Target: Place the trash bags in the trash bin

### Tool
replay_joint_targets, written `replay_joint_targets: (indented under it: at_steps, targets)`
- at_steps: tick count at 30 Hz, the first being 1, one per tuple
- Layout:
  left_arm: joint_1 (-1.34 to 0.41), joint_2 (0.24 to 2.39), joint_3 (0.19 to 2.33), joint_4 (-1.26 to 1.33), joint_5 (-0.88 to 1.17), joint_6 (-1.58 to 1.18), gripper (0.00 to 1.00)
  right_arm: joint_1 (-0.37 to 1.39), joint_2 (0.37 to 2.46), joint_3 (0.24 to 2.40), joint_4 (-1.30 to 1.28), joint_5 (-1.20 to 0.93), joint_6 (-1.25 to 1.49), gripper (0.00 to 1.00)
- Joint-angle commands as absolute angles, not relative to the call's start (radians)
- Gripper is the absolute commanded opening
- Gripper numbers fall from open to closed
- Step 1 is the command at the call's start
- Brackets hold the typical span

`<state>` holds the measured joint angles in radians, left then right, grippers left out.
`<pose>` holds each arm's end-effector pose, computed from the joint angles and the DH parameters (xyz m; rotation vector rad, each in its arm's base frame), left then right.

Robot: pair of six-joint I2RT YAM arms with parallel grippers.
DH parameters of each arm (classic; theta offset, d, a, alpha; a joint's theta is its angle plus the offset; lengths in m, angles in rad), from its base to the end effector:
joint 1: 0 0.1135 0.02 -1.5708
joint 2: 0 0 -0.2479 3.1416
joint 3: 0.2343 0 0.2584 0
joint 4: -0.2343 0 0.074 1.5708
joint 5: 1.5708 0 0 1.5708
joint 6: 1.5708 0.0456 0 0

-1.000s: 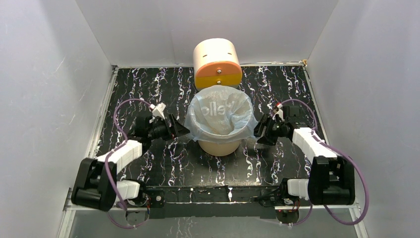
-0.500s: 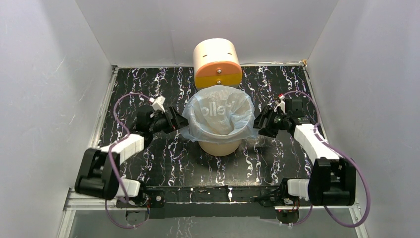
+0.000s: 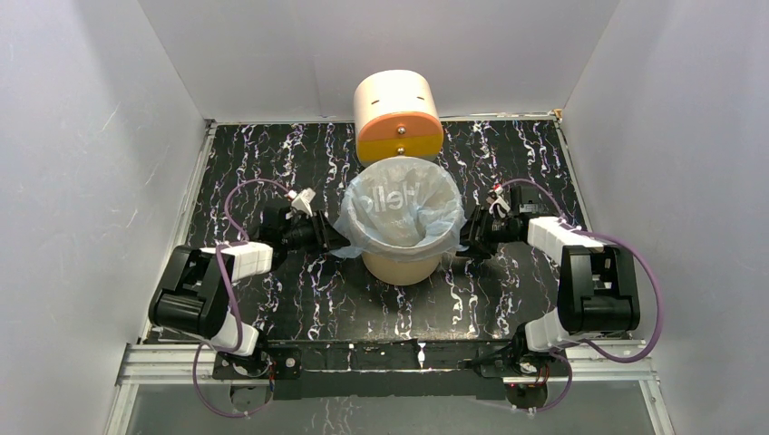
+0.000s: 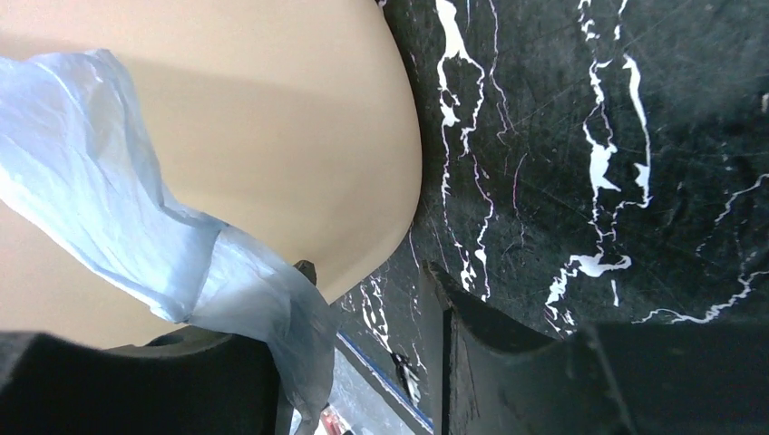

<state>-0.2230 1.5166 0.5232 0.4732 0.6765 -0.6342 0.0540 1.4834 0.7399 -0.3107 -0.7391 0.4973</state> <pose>0.2756 -0.0918 0.1287 -0.0098 2.1990 -1.2085 0.2751 0.0456 0.1408 0.3136 2.6082 1.1620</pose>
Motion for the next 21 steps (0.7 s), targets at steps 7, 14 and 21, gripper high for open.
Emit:
replay_joint_targets:
  at_steps: [7, 14, 21]
  targets:
    - [-0.247, 1.386, 0.485, 0.296, 0.635, -0.543, 0.38, 0.109, 1.407, 0.635, -0.268, -0.806, 0.490, 0.49]
    - [-0.248, 1.372, 0.482, 0.281, 0.633, -0.546, 0.40, 0.129, 1.358, 0.650, -0.325, -0.674, 0.487, 0.55]
    - [-0.248, 1.404, 0.559, 0.339, 0.580, -0.579, 0.54, 0.119, 1.179, 0.688, -0.186, -0.290, 0.650, 0.58]
